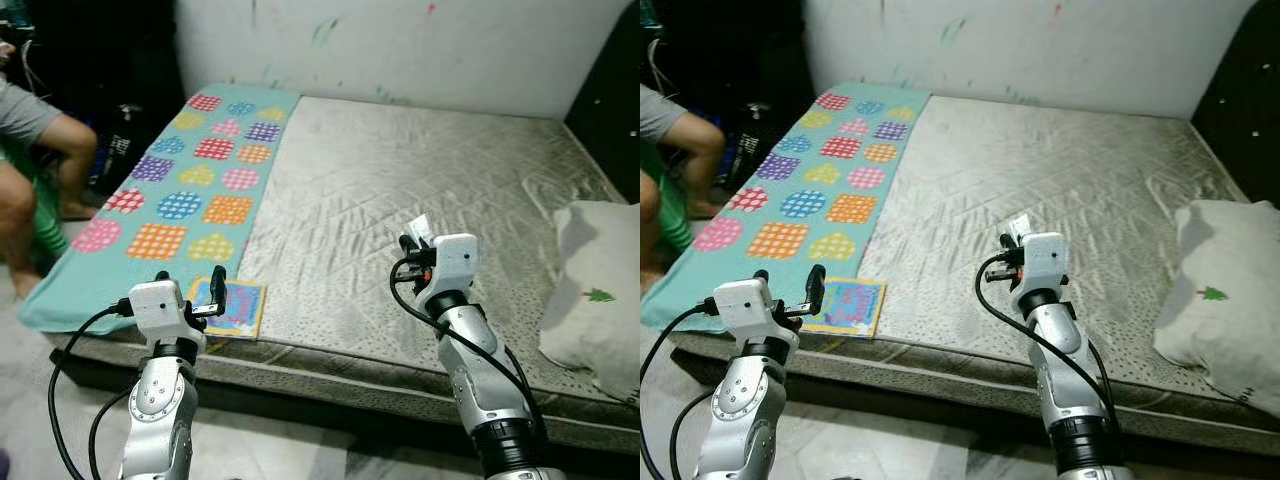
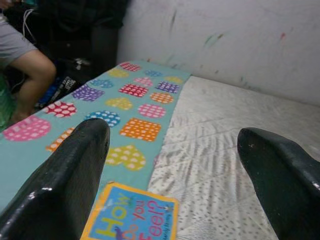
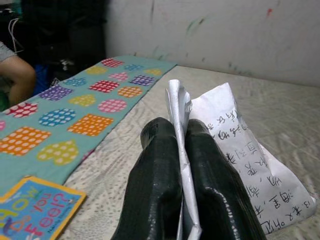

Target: Clean up the room

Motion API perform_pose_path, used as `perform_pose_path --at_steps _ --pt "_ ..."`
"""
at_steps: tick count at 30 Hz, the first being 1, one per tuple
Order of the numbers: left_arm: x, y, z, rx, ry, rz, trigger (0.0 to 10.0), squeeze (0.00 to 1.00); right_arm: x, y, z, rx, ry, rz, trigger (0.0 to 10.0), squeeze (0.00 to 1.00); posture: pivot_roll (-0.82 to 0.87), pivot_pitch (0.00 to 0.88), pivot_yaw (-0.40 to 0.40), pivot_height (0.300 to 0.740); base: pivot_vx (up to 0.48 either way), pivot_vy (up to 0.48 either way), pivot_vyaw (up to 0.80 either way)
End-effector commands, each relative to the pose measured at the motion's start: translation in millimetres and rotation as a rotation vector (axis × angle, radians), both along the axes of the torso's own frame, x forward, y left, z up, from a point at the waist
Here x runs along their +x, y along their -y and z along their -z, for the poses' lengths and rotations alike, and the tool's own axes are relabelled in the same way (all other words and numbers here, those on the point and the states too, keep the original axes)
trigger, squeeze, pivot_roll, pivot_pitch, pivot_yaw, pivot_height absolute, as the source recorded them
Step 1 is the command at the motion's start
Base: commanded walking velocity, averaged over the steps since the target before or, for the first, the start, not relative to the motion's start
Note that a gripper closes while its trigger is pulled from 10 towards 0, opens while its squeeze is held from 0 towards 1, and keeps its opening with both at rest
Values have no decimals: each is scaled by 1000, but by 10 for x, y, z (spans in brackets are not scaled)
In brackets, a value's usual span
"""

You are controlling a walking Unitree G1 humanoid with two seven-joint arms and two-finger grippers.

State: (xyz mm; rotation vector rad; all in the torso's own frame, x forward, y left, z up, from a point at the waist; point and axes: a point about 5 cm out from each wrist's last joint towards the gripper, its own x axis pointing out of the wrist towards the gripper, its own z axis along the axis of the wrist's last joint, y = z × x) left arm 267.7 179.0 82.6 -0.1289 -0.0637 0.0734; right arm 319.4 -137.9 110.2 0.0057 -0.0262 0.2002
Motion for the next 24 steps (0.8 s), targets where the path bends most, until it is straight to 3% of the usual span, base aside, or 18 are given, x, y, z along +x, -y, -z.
perform_pose_path --at_steps 1,10,24 --pt "11 53 -33 5 19 24 10000 0 -6 63 -12 -16 1 13 10000 0 55 40 -12 740 0 0 0" --pt "28 85 -83 -6 44 79 10000 0 -9 44 -16 -27 5 9 10000 0 53 32 -10 740 0 0 0" --pt "14 109 -86 -16 51 102 10000 0 -2 57 -34 -21 14 16 10000 0 50 29 -8 740 310 0 0"
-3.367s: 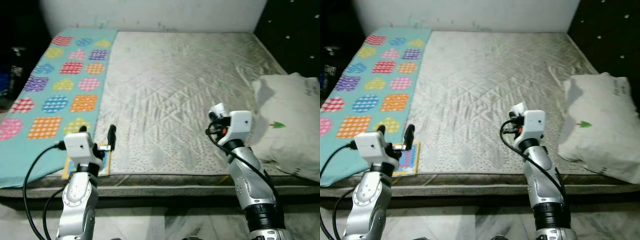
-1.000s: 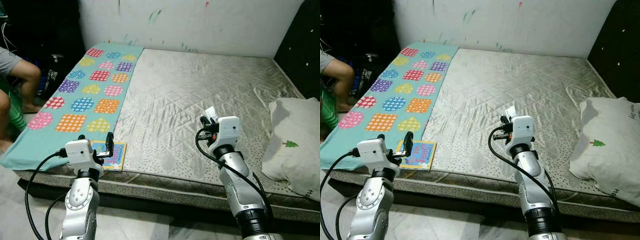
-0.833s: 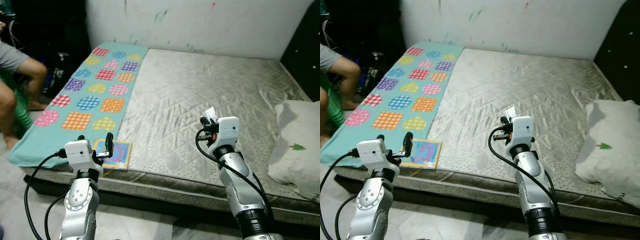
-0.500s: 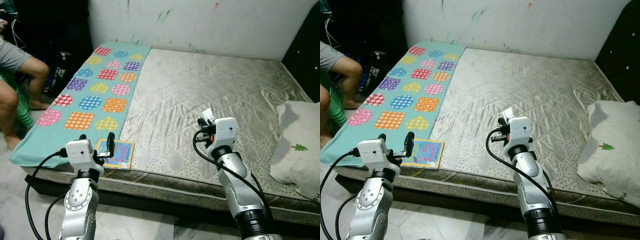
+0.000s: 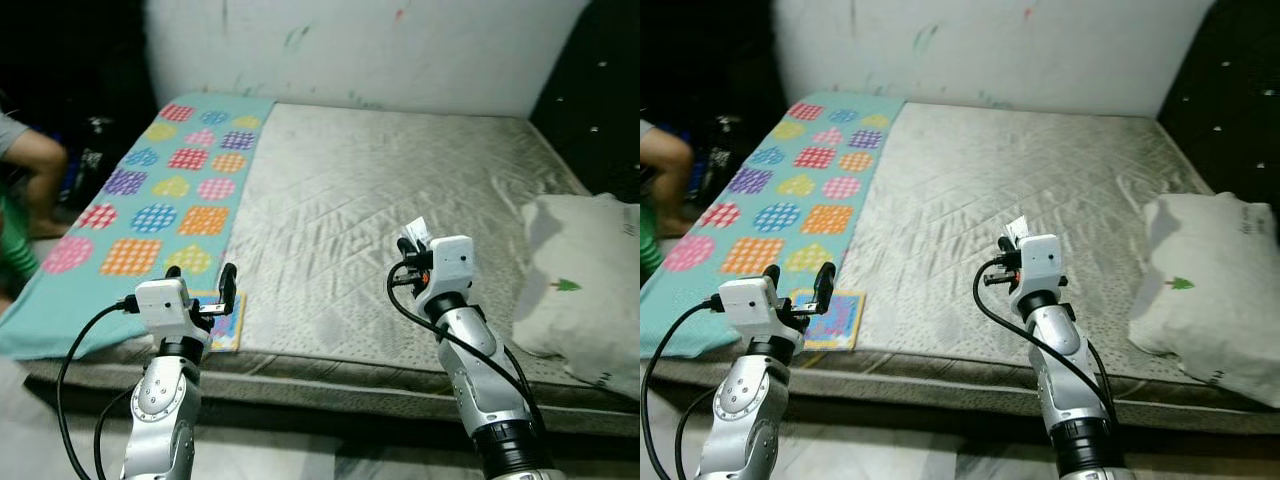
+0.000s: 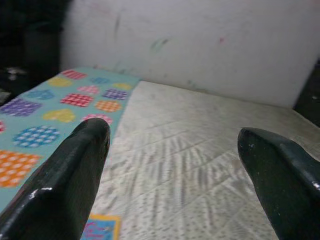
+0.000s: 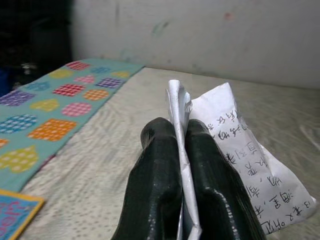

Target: Clean up the room

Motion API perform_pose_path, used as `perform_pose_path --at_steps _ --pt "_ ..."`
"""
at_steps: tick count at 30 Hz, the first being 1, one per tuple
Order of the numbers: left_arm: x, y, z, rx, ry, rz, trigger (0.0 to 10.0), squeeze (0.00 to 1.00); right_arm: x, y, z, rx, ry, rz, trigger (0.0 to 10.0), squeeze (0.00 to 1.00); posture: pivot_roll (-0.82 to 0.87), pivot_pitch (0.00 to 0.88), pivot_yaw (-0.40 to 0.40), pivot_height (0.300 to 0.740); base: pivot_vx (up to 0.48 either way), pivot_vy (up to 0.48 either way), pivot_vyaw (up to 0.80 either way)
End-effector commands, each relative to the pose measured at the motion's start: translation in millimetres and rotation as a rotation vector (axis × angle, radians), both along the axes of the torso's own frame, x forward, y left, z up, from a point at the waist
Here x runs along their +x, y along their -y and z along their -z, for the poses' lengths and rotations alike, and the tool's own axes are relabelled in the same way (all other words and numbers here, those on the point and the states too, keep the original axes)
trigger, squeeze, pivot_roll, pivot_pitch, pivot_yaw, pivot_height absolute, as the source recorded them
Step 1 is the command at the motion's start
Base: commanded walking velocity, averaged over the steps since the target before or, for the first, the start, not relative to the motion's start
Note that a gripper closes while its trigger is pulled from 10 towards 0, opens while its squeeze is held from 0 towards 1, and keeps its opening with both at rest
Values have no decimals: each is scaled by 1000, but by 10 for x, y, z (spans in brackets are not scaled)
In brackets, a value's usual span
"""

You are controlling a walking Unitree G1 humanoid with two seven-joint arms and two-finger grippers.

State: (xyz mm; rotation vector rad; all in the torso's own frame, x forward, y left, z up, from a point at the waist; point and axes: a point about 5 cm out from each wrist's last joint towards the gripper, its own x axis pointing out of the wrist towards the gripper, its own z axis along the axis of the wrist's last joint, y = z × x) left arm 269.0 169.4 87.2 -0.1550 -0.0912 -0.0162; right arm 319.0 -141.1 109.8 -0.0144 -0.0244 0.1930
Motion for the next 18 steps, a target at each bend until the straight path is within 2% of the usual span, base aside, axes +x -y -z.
perform_pose_path --at_steps 1,18 --pt "2 16 -37 6 15 15 10000 0 -3 29 -37 0 13 10 10000 0 47 31 -5 740 304 0 0" --pt "13 16 -47 10 14 30 10000 0 7 50 -25 -4 10 21 10000 0 54 33 -2 740 292 0 0"
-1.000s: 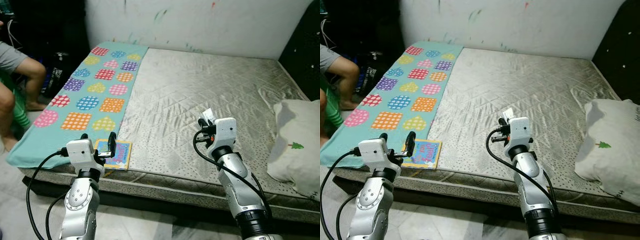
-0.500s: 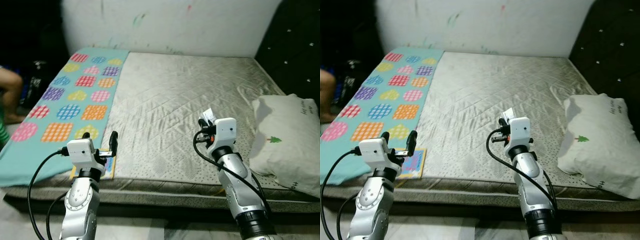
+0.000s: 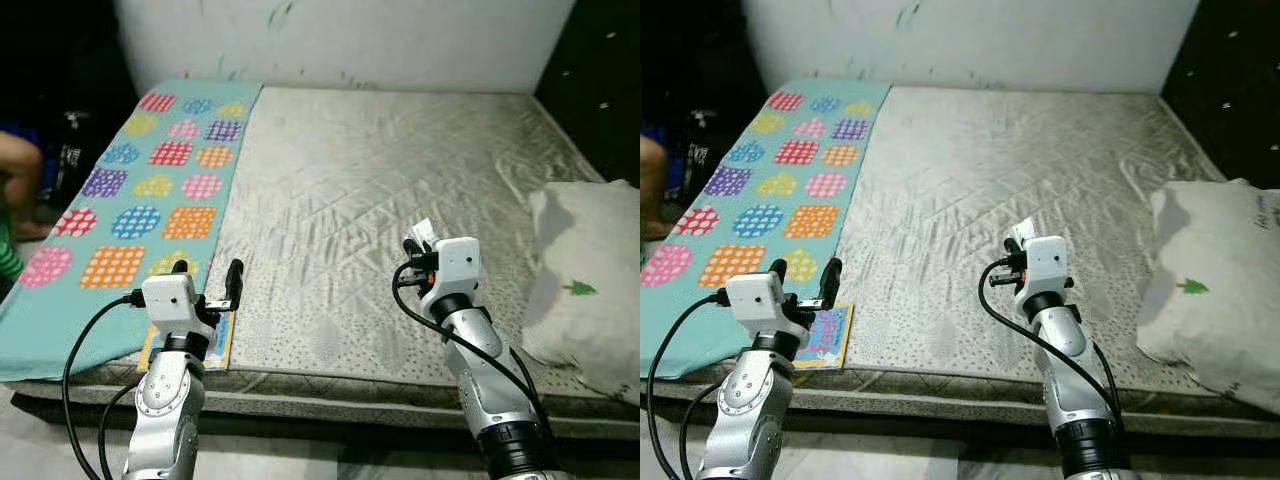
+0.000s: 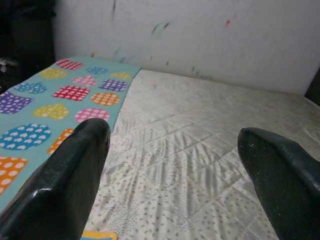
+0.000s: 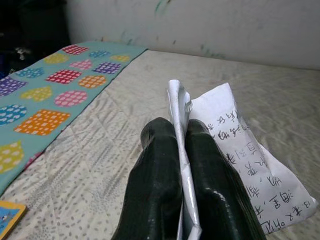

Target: Clean up the room

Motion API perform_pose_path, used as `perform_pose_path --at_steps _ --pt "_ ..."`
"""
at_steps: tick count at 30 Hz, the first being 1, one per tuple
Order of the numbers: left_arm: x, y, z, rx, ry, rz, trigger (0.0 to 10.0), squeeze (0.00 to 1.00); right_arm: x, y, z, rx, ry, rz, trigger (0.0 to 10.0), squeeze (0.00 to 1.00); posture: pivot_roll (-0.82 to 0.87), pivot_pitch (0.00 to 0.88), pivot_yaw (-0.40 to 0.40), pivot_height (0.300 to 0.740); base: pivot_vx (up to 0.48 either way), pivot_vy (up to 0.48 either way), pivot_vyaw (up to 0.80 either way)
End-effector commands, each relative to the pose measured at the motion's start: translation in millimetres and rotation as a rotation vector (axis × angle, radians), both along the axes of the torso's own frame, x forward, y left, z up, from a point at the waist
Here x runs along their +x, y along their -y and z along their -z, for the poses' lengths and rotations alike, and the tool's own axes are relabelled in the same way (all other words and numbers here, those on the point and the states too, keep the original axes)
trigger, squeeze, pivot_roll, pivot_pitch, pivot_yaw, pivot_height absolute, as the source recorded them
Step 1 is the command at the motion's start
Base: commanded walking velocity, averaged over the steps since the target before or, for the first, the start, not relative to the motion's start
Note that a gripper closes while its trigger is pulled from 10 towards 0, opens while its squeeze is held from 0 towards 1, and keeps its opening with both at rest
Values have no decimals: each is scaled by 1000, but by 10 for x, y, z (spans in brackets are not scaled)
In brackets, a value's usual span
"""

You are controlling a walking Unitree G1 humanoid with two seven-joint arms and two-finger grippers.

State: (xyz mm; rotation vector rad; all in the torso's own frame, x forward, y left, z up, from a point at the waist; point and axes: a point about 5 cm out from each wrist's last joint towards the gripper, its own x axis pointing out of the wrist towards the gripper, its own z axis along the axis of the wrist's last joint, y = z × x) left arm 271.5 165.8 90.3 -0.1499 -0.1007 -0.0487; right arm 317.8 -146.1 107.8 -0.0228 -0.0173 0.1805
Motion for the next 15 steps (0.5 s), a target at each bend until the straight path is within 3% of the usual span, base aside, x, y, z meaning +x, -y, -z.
perform_pose_path --at_steps 1,5,15 --pt "-12 -17 -16 4 2 -1 10000 0 21 -1 -44 5 16 8 10000 0 55 33 -2 740 300 0 0" --pt "-8 -20 -9 10 -4 -10 10000 0 18 12 -34 2 14 9 10000 0 55 30 -2 740 280 0 0" --pt "19 -69 25 23 -25 -80 10000 0 18 30 -16 -7 8 12 10000 0 57 25 -3 740 0 0 0"
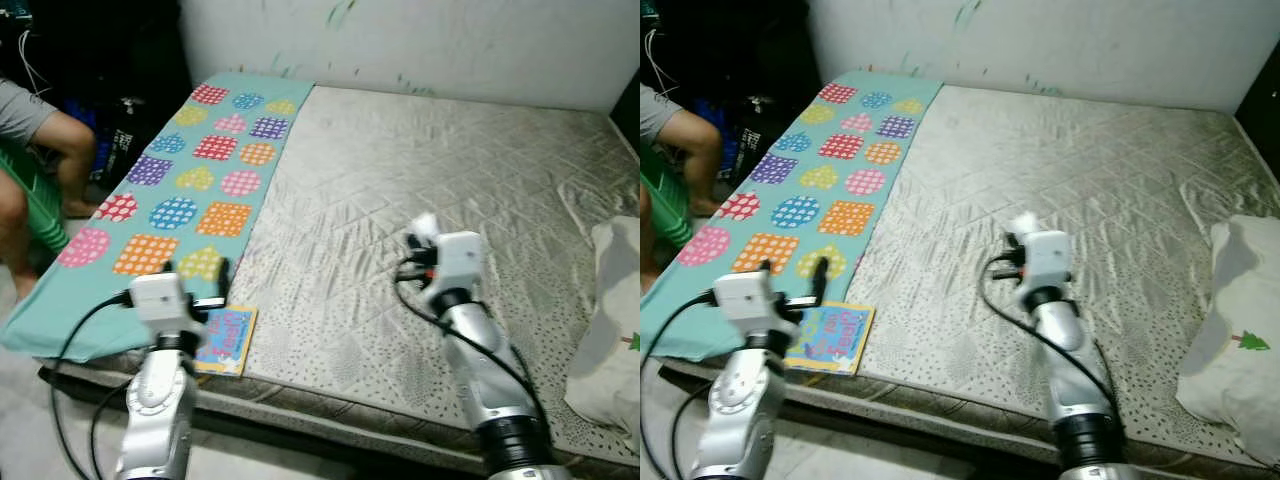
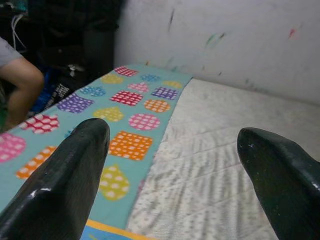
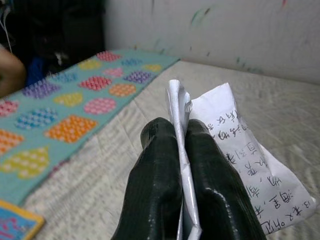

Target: Clean up the room

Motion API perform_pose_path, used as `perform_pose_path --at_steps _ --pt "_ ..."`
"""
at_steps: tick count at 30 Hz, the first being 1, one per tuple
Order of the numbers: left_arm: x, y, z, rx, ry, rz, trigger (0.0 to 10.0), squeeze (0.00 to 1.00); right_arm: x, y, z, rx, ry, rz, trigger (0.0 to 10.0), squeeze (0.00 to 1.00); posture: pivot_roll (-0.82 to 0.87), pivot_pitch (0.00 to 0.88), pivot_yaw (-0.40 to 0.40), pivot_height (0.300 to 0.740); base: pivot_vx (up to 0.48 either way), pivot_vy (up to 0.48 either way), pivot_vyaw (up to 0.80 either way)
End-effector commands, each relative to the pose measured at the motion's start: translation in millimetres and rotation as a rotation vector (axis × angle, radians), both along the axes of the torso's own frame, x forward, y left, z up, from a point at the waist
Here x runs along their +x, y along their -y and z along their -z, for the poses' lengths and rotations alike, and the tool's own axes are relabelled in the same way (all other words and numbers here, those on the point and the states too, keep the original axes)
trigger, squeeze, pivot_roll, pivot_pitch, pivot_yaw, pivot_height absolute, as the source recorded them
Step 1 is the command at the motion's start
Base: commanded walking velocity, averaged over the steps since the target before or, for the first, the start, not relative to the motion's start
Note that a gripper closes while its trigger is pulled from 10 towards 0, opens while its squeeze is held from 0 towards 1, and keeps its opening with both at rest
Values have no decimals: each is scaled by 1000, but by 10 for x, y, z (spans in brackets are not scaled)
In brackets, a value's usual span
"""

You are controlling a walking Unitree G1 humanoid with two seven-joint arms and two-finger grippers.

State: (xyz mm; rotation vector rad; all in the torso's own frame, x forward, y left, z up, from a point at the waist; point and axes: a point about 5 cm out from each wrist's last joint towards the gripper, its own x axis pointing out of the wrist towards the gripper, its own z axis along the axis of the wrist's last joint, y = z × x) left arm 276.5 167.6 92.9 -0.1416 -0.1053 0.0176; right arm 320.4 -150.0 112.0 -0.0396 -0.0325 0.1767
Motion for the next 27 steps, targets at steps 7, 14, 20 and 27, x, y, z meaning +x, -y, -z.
perform_pose_path --at_steps 7,14,20,27 --pt "-39 -39 50 16 -24 4 10000 0 0 2 29 10 -16 11 10000 0 58 25 -7 740 0 0 -457" --pt "-52 -12 37 13 -9 36 10000 0 0 12 23 7 -11 11 10000 0 56 26 -8 740 0 0 -588" --pt "-57 2 37 9 -8 43 10000 0 -3 18 22 5 -11 9 10000 0 52 28 -10 740 161 0 0" --pt "-63 25 50 5 -12 52 10000 0 -10 27 22 0 -11 8 10000 0 47 31 -12 740 252 0 0"
